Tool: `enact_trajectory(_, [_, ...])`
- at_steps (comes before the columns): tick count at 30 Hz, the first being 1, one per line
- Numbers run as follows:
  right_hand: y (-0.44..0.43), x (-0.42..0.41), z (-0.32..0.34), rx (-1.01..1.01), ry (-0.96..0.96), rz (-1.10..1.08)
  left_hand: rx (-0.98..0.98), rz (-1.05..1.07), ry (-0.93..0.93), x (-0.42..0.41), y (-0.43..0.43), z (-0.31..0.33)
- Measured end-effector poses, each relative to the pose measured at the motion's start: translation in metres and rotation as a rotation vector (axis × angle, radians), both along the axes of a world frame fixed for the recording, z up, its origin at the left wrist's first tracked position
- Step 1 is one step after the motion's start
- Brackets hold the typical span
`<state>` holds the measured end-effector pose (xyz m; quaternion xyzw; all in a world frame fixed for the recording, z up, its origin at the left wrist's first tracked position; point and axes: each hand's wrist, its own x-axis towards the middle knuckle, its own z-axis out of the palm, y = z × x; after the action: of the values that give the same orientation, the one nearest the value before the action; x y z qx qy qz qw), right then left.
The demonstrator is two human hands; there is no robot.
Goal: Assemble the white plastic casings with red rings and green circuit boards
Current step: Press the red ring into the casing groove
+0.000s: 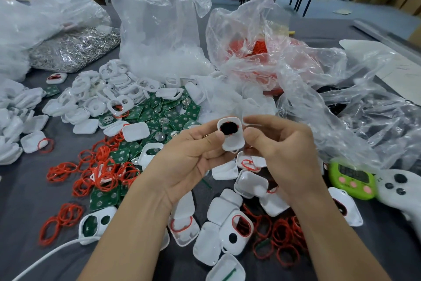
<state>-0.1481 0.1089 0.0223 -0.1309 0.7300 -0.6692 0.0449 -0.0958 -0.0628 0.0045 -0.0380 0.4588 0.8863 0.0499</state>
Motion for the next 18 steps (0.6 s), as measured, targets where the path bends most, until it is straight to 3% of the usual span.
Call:
enact_trajectory(7, [-0.002,0.004,0.003,0.048,-0.056,0.132,-0.117,0.084,-0.078,0.000,0.003,0.000])
enact_trajectory(18, [-0.001,0.000,-0.002,0.096,-0.093,0.048,-0.244,0.219,-0.073,0.002,0.012,0.000])
